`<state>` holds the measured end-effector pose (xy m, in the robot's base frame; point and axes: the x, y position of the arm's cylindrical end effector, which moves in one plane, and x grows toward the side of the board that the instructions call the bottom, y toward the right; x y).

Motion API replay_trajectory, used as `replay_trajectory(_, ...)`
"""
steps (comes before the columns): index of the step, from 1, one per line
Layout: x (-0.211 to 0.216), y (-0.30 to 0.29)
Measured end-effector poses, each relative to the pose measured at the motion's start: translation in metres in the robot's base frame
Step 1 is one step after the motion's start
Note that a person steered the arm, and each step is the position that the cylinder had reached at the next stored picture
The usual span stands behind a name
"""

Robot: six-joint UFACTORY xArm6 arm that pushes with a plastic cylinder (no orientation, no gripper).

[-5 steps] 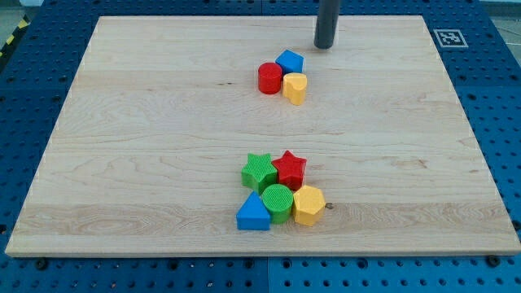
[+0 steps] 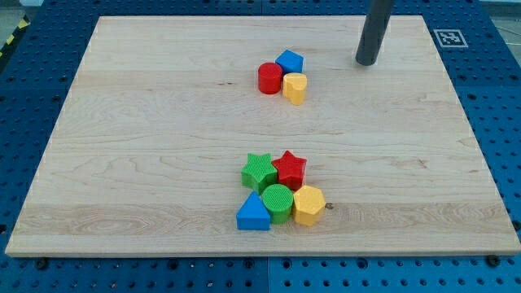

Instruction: Separate the red star along with green star from the group of blocks

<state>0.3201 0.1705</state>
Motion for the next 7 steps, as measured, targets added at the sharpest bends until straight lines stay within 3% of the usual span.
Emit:
replay_trajectory(2,0.041,0.001)
replay_trajectory(4,0.050,0.003)
replay_trajectory(7,0.115,0.028)
